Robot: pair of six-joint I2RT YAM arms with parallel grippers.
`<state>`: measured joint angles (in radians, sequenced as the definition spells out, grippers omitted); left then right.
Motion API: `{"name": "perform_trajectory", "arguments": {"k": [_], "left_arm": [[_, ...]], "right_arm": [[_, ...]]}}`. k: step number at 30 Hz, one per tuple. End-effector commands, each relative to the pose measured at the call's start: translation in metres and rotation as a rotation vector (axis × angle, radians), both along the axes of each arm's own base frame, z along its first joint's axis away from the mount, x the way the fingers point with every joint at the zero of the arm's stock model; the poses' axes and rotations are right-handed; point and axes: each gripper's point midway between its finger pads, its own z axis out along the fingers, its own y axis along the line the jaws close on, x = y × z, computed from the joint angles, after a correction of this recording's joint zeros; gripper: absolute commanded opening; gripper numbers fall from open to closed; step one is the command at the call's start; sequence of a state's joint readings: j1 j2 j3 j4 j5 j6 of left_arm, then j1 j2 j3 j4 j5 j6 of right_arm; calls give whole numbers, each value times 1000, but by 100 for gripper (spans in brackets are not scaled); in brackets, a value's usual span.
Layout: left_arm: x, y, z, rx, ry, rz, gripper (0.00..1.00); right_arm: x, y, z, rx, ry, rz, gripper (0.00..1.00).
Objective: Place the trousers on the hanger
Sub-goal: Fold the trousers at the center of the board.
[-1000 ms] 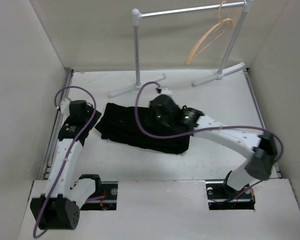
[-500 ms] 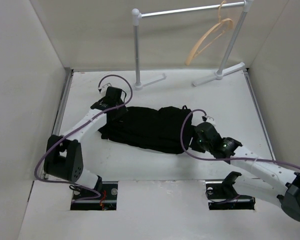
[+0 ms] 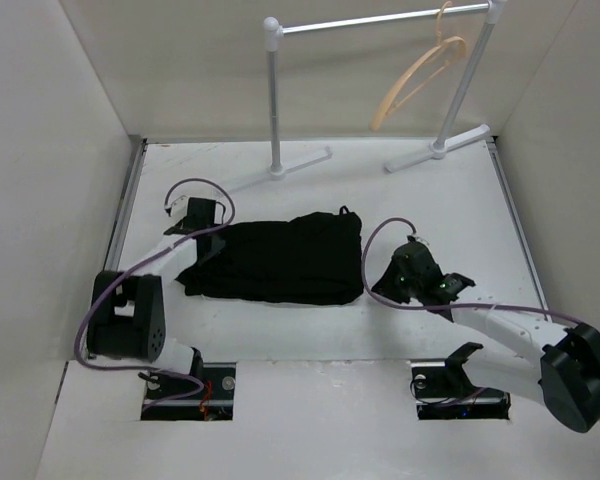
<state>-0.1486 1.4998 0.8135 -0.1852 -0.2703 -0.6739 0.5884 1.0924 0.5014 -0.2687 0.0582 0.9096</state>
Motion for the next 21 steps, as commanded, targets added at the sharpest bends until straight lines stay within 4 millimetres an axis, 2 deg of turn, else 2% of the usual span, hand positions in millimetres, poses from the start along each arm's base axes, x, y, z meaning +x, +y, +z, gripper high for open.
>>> {"name": "perform_trajectory", "arguments": {"k": [1,4,7,8,10,12,14,17,19,21], "left_arm": [[-17,19,30,29,-81,72,32],[-12,8,65,-1,-160,40,45],[0,-25,103,-34,-225,-59,53],[4,-41,114,-42,-239,-105,53],[10,-77,128,-65,-247,-198,53],[12,-128,137,-104,-242,-329,53],[7,-180,142,-146,-232,-450,51],[-4,-240,141,-209,-214,-566,47],[-11,-267,132,-243,-190,-608,46],[-13,-279,116,-254,-170,-612,43]], "right_arm": [[5,3,16,46,-59,-4,16],[1,1,27,50,-70,7,20],[6,7,46,68,-110,29,42],[10,10,52,78,-122,36,47],[17,21,59,91,-128,63,48],[22,34,61,102,-126,95,46],[28,43,63,110,-134,111,43],[35,50,55,116,-130,107,43],[35,54,43,117,-104,118,44],[33,61,35,119,-98,139,44]]}}
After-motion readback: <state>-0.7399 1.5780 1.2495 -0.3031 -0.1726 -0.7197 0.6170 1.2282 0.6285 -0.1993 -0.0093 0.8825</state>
